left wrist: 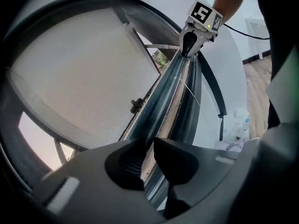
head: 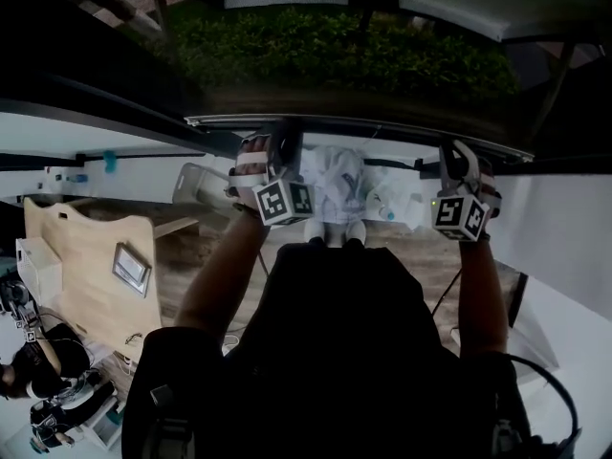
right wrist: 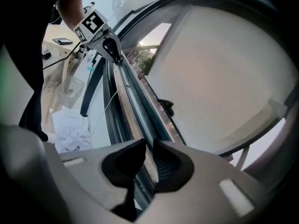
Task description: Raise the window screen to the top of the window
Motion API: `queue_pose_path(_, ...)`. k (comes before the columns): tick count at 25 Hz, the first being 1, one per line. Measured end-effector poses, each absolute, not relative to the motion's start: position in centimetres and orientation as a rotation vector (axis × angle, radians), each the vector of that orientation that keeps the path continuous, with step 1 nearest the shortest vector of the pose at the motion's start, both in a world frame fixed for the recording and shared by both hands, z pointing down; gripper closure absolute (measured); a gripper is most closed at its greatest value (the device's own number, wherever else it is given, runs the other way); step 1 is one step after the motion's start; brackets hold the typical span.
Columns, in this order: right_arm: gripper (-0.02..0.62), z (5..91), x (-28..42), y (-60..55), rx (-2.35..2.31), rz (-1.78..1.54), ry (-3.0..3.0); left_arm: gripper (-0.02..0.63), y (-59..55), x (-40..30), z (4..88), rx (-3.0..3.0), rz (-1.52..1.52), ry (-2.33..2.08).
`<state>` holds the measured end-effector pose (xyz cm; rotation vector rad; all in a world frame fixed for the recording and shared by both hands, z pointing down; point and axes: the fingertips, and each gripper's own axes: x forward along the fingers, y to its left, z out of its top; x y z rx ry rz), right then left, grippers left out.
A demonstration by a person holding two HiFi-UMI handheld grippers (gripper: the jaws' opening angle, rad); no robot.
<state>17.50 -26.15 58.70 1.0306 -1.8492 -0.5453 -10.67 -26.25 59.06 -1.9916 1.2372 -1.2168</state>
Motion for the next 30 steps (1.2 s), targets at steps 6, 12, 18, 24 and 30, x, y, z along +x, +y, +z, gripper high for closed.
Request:
queue_pose_path(6,0.543,55.7,17.6,-26.1,1.080,-0.593,-1.862,0.548,-26.4,-10.6,56.1,-1.963,-1.169,1.262)
queue_pose_path(12,0.541,52.2,17.5,-26.2,1.116,-0.649,-1.858,0.546,-26.4,-10.8,52.8,-1.944,-1.103,1.292)
queue_pose_path(18,0.541,50.1,17.5,-25.8,1.128,-0.692,-1.855,0.546,-25.9,-10.8,50.4,-1.921,-1.082,1.293)
queue_pose_path(24,0.540,46.8,17.5,-25.6,1.176,-0.731,-1.854,0.546,-25.8,-10.9,47.5,-1.873,-1.029,1.290)
queue_pose_path(30,0.540,45.0,17.6,-25.7,1.200,-0.765,-1.861,0.546,-25.8,-10.8,45.9,-1.882,-1.062,1.265)
